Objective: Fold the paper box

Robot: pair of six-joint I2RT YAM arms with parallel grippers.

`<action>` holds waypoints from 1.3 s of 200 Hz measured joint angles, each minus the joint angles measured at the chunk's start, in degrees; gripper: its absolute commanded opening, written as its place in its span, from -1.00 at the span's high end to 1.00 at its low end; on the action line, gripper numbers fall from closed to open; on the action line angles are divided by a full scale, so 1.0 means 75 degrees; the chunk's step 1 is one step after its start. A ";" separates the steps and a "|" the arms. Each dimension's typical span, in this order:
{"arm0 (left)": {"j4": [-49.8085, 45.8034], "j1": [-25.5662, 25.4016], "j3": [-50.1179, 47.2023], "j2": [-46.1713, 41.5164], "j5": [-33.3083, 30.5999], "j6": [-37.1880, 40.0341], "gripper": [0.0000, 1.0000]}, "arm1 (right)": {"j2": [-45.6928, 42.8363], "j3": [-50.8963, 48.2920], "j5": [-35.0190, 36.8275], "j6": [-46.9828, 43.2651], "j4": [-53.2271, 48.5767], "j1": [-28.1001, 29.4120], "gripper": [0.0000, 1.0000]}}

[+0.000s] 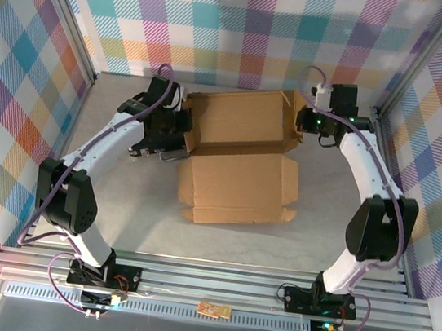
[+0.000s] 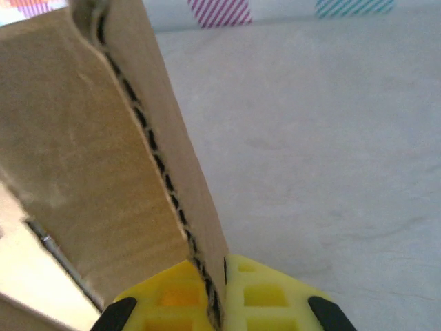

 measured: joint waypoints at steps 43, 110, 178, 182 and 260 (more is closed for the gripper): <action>0.0997 0.0035 -0.0539 0.0000 0.0035 -0.1020 1.00 | 0.0096 0.2183 0.3305 -0.0017 -0.1346 0.1384 1.00; 0.1358 -0.0137 -0.0627 0.0000 -0.0283 -0.1947 1.00 | 0.1122 0.3410 0.6904 -0.0688 -0.2011 0.3072 1.00; 0.1955 -0.0184 -0.0895 -0.0003 -0.0128 -0.2433 1.00 | 0.1781 0.3783 0.8725 -0.1915 -0.1431 0.3940 1.00; 0.1982 -0.0184 -0.0901 -0.0003 -0.0114 -0.2433 1.00 | 0.1824 0.3783 0.8786 -0.1967 -0.1405 0.3960 1.00; 0.2428 -0.0055 -0.1402 -0.0204 0.0399 -0.2407 1.00 | 0.2060 0.3879 0.9014 -0.2433 -0.1163 0.4016 0.74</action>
